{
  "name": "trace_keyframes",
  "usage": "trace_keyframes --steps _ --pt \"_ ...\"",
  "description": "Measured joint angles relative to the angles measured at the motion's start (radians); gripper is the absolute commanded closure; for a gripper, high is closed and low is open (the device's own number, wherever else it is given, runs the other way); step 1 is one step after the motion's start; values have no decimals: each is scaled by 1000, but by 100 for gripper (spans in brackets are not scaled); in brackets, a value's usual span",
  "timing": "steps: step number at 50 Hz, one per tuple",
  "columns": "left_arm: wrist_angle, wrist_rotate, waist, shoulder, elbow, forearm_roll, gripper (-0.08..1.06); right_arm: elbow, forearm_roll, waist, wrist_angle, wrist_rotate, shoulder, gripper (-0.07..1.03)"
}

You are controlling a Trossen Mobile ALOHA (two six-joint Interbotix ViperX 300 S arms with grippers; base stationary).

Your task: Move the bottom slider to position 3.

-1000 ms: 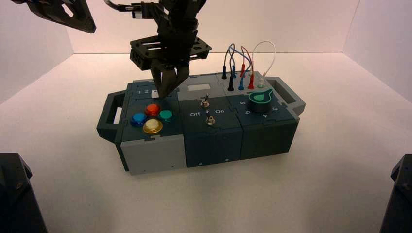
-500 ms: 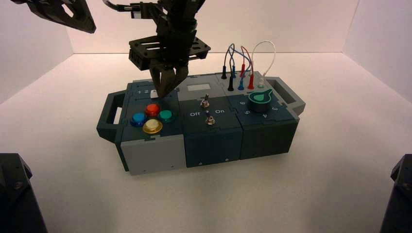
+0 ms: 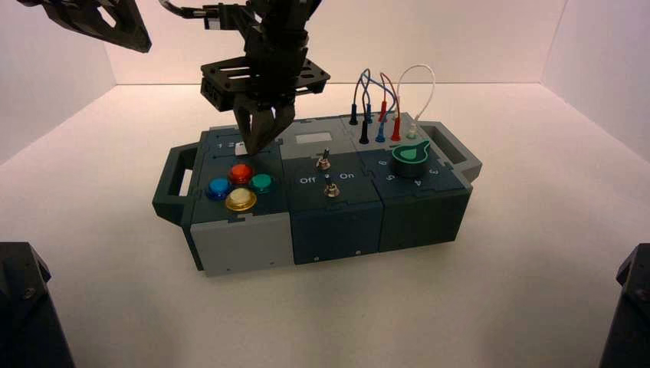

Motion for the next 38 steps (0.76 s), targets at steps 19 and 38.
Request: trace_keyframes --steps 19,38 --pt "0 0 2 0 0 3 101 3 -25 -43 11 0 -44 99" --pt "-5 0 0 28 2 3 101 74 -63 -51 -9 0 -141 99"
